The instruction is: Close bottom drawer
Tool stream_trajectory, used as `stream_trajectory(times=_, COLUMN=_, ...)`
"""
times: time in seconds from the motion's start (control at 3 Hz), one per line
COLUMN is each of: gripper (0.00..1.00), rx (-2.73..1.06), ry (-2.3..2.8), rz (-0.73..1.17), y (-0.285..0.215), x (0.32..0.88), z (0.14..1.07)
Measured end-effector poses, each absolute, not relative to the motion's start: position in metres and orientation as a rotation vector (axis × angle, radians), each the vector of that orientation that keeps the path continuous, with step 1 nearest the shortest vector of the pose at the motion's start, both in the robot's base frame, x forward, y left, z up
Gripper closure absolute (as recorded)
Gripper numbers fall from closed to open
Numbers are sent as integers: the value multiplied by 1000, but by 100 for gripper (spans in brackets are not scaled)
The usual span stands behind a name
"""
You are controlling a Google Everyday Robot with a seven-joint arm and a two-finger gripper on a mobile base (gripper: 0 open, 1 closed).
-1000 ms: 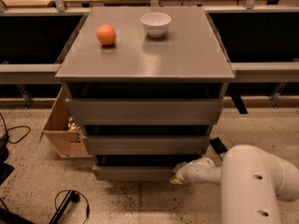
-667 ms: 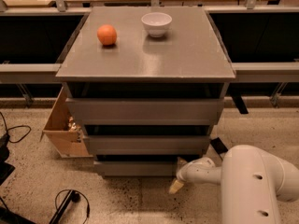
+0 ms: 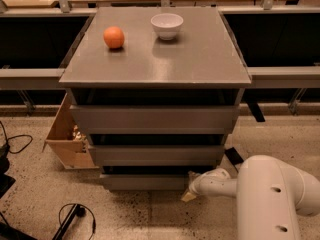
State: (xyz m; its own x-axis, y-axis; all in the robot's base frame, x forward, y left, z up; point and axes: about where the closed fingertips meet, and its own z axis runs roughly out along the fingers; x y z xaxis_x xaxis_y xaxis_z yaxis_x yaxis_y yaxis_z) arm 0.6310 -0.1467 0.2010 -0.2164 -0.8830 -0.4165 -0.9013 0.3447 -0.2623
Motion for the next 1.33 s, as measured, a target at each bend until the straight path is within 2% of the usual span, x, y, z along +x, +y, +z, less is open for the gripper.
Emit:
stream_trajectory(times=0.33, gripper=48, rx=-1555, ry=2118, rz=49, y=-147, x=631, z=201)
stream_trajectory(times=1.0, gripper=94, rx=-1616, ry=1972, rz=-62, y=-187, x=606, z=286)
stream_trajectory(times=1.33, gripper=100, rx=-1635, ry=1944, rz=-90, y=-195, x=605, z=293)
